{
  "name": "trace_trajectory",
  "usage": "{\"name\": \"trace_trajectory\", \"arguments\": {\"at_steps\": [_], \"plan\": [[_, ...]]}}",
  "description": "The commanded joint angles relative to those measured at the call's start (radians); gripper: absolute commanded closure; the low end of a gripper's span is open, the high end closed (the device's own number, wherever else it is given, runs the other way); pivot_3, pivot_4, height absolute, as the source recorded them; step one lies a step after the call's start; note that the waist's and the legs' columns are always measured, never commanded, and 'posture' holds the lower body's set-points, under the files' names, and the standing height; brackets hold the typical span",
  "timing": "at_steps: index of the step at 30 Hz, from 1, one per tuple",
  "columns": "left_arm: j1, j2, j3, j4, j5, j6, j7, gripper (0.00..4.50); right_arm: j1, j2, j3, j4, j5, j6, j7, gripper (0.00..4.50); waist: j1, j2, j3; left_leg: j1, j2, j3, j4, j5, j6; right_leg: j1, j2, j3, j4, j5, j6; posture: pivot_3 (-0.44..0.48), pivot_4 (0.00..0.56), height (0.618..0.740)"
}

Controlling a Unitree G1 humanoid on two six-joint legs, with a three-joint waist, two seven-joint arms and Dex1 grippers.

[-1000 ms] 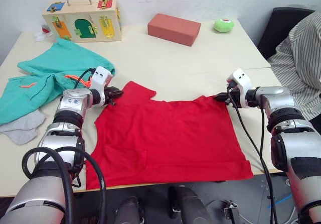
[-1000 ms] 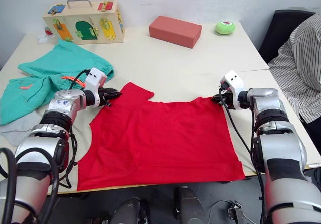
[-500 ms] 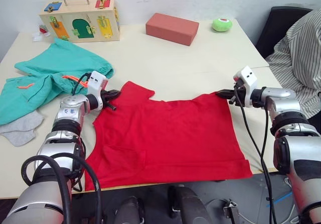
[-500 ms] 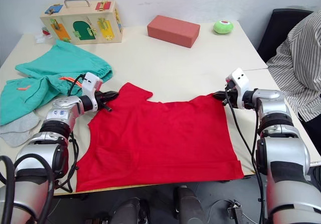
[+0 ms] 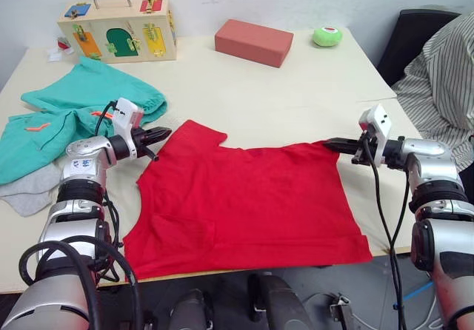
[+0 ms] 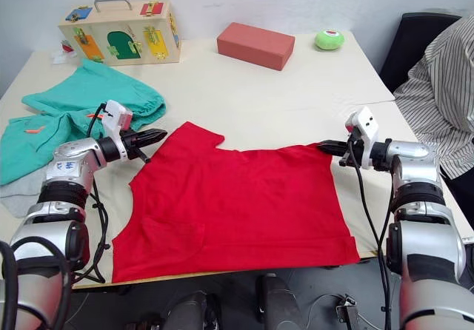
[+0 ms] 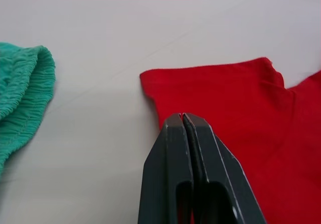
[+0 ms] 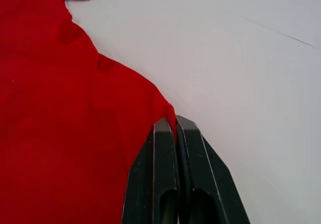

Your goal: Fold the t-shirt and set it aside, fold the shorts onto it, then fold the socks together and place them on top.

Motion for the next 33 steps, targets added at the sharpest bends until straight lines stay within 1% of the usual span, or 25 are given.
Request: {"name": "trace_trajectory", "arguments": {"at_steps": [1,4,7,9,14,18,21,22,27,30,31,33], "plan": [[0.003,0.009,-0.003,-0.048,-0.001,0.026,0.02,4.46,0.013,-0.017,-0.014,-0.053,0.023,-0.02,0.009,4.5,0.001,0.0,0.0,0.0,0.0,0.0,0.0,0.0,0.0,0.0,0.0,0.0,0.0,0.0,0.0,0.0,0.15,0.74],[-0.014,-0.004,-0.02,-0.042,0.02,0.052,0.071,3.89,0.03,-0.018,0.001,-0.055,0.008,-0.039,0.012,4.5,0.002,0.0,0.0,0.0,0.0,0.0,0.0,0.0,0.0,0.0,0.0,0.0,0.0,0.0,0.0,0.0,0.15,0.74],[-0.044,-0.024,-0.041,-0.017,0.043,0.081,0.115,3.05,0.037,-0.013,0.006,-0.055,0.006,-0.049,0.011,4.5,0.002,0.0,0.0,0.0,0.0,0.0,0.0,0.0,0.0,0.0,0.0,0.0,0.0,0.0,0.0,0.0,0.15,0.74],[-0.07,-0.035,-0.054,0.017,0.071,0.109,0.185,2.39,0.039,-0.01,0.01,-0.058,0.009,-0.052,0.011,4.5,0.003,0.0,0.0,0.0,-0.001,0.0,0.0,0.0,0.0,0.0,-0.001,0.0,0.0,0.0,0.0,0.0,0.15,0.74],[-0.122,-0.072,-0.068,0.096,0.091,0.117,0.234,0.89,0.04,-0.002,0.013,-0.067,0.015,-0.05,0.014,4.5,0.002,0.0,0.0,0.0,-0.001,0.0,0.0,0.0,0.0,0.0,0.0,0.0,0.0,0.0,0.0,0.0,0.15,0.74],[-0.146,-0.09,-0.087,0.143,0.112,0.107,0.245,0.89,0.041,0.003,0.013,-0.073,0.017,-0.048,0.018,4.5,0.001,0.0,0.0,0.0,-0.001,0.0,0.0,0.0,0.0,0.0,0.0,0.0,0.0,0.0,0.0,0.0,0.15,0.74],[-0.153,-0.093,-0.078,0.147,0.097,0.115,0.216,1.49,0.044,0.004,0.014,-0.079,0.017,-0.048,0.021,4.5,0.002,0.0,0.0,0.001,-0.001,0.0,0.0,0.0,0.0,0.0,0.0,0.0,0.001,0.0,0.0,0.0,0.15,0.74],[-0.153,-0.092,-0.076,0.145,0.095,0.107,0.216,1.78,0.044,0.005,0.014,-0.081,0.018,-0.048,0.021,4.5,0.003,0.0,0.0,0.001,-0.001,0.0,0.0,0.0,0.0,0.0,0.0,0.0,0.001,0.0,0.0,0.0,0.15,0.74],[-0.14,-0.076,-0.071,0.144,0.093,0.085,0.202,3.31,0.047,0.007,0.011,-0.09,0.022,-0.048,0.025,4.5,0.003,0.0,0.0,0.001,-0.001,0.0,0.0,0.0,0.0,0.0,0.0,0.0,0.001,0.0,0.0,0.0,0.15,0.74],[-0.126,-0.07,-0.048,0.131,0.072,0.036,0.193,4.39,0.046,0.01,0.01,-0.094,0.025,-0.049,0.025,4.5,0.002,0.0,0.0,0.001,-0.001,0.0,0.0,0.0,0.0,0.0,0.0,0.0,0.001,0.0,0.0,0.0,0.15,0.74],[-0.119,-0.065,-0.036,0.121,0.062,0.013,0.188,4.49,0.045,0.01,0.008,-0.095,0.027,-0.05,0.026,4.5,0.002,0.0,0.0,0.001,-0.001,0.0,0.0,0.0,0.0,0.0,0.0,0.0,0.001,0.0,0.0,0.0,0.15,0.74],[-0.104,-0.057,-0.007,0.096,0.035,-0.03,0.164,4.49,0.044,0.01,0.004,-0.099,0.032,-0.058,0.028,4.5,0.001,0.0,0.0,0.0,0.0,0.0,0.0,0.0,0.0,0.0,0.0,0.0,0.001,0.0,0.0,0.0,0.15,0.74]]}}
